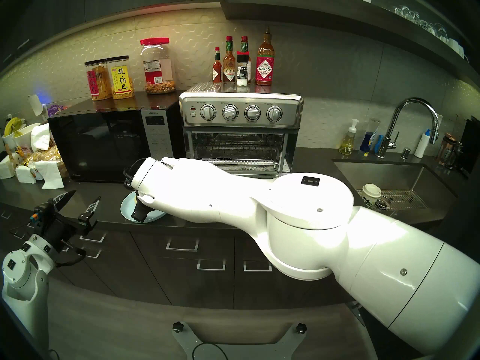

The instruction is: Open the oven and place the bagel inside on the rack

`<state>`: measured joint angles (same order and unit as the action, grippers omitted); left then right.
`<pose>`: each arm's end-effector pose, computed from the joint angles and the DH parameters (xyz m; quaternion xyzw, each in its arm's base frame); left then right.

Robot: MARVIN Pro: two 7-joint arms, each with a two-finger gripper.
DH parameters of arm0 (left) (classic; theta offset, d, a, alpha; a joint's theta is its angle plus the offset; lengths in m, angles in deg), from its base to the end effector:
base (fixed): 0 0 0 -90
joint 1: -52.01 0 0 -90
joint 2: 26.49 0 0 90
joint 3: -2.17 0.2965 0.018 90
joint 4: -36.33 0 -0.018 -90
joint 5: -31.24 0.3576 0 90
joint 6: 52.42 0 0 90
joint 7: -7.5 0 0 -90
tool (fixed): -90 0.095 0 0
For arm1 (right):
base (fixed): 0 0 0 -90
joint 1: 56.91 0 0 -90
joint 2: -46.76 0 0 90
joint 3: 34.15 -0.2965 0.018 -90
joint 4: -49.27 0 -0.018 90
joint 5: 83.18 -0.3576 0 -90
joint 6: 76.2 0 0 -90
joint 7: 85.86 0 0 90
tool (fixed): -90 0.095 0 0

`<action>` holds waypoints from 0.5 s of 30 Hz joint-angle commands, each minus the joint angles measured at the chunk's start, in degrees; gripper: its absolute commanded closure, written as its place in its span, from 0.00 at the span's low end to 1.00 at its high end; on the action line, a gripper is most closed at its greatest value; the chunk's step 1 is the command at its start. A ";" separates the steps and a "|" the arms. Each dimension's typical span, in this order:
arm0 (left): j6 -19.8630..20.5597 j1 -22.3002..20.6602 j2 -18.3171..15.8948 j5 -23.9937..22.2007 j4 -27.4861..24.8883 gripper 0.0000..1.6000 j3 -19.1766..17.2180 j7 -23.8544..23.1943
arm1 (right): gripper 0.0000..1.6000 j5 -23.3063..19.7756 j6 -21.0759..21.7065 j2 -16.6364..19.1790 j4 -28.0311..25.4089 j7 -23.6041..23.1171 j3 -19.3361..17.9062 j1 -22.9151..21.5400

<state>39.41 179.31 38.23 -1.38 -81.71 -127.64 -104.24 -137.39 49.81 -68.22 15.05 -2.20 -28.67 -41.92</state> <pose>0.2815 0.2546 -0.1859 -0.6926 0.0758 -0.7162 0.0400 0.4854 0.4874 -0.2052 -0.7143 -0.5866 -0.3786 0.0488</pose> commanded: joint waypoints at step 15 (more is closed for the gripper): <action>-0.19 -0.11 -0.16 0.05 -0.89 0.00 -0.38 -0.03 | 0.62 2.12 -1.24 -0.02 -0.74 1.36 -1.10 2.13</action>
<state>39.41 179.31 38.22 -1.38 -81.71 -127.63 -104.25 -135.33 48.51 -68.16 14.75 -0.70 -29.70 -40.59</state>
